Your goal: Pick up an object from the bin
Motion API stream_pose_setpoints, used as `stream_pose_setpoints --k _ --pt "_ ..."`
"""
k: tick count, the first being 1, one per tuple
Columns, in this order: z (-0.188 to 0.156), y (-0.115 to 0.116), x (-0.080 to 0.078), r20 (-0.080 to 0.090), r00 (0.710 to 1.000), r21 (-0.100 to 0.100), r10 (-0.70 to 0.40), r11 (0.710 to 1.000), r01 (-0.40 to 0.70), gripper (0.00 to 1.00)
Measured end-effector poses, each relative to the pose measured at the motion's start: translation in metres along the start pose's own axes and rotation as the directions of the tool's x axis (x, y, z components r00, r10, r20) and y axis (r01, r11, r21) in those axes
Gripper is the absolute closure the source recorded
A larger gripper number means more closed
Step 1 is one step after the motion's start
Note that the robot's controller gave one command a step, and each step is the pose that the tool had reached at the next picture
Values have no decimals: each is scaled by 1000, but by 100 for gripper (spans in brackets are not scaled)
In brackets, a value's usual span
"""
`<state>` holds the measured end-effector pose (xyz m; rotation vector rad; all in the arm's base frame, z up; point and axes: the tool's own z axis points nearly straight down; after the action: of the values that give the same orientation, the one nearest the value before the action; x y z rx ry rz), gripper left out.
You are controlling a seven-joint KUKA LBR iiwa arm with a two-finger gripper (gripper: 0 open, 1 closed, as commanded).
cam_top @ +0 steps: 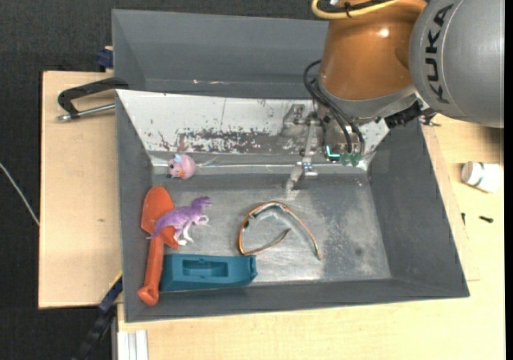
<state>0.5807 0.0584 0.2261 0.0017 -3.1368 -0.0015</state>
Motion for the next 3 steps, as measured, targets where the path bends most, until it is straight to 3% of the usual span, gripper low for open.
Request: stream_pose_setpoints --k 1,2,3 --pt "-4 0 -1 8 1000 -1 1 1000 -1 0" --pt "129 -36 10 6 993 0 -114 993 114 100" --pt "129 -36 10 7 993 0 -115 993 115 100"
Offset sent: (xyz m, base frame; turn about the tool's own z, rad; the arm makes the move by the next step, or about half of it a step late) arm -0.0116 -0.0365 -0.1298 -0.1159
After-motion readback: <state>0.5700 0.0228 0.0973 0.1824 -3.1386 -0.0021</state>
